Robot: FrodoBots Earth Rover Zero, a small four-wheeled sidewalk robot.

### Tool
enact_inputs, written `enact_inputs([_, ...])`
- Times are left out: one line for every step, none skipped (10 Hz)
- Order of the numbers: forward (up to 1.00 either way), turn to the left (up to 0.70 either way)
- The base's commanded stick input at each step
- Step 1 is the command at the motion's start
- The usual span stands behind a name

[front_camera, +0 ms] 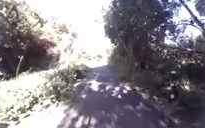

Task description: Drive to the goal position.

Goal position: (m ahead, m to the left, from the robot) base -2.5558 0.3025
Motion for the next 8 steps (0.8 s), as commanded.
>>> enact_inputs([1.0, 0.01])
enact_inputs([1.0, 0.01])
enact_inputs([1.0, 0.01])
enact_inputs([1.0, 0.01])
enact_inputs([1.0, 0.01])
enact_inputs([1.0, 0.01])
enact_inputs([1.0, 0.01])
enact_inputs([1.0, 0.01])
